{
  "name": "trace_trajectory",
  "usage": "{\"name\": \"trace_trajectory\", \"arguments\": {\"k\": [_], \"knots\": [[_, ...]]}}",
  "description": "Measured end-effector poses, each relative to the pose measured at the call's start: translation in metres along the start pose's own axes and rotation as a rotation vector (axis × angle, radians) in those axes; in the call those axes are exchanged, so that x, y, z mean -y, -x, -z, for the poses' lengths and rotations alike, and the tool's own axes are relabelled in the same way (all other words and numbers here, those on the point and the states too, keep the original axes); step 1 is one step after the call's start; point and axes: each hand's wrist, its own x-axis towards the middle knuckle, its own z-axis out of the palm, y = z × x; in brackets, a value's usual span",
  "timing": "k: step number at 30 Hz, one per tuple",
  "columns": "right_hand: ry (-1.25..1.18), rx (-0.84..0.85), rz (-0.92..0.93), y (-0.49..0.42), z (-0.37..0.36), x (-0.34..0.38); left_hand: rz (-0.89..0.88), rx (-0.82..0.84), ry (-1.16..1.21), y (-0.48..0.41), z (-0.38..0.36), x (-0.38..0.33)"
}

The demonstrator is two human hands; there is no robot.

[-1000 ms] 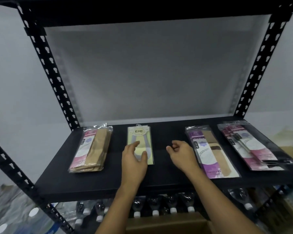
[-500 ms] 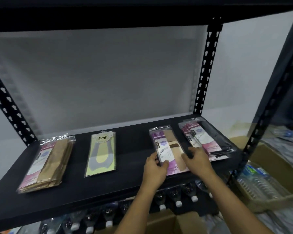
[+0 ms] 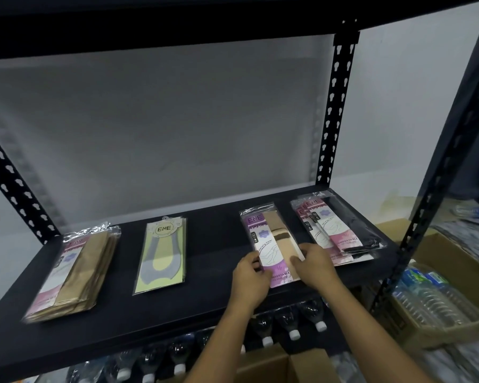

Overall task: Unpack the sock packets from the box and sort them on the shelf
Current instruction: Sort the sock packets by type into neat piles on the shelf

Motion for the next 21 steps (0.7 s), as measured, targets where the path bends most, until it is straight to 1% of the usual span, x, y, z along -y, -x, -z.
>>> {"name": "trace_trajectory", "arguments": {"k": [5, 14, 21], "knots": [[-0.013, 0.01, 0.044, 0.001, -0.012, 0.01, -0.002, -0.019, -0.031, -0.002, 0.014, 0.004], [-0.059, 0.047, 0.099, -0.007, -0.055, 0.042, 0.027, -0.107, -0.112, -0.014, 0.065, 0.015], [-0.11, 0.04, 0.065, -0.014, -0.074, 0.053, 0.069, -0.091, -0.078, -0.024, 0.083, 0.014]]}}
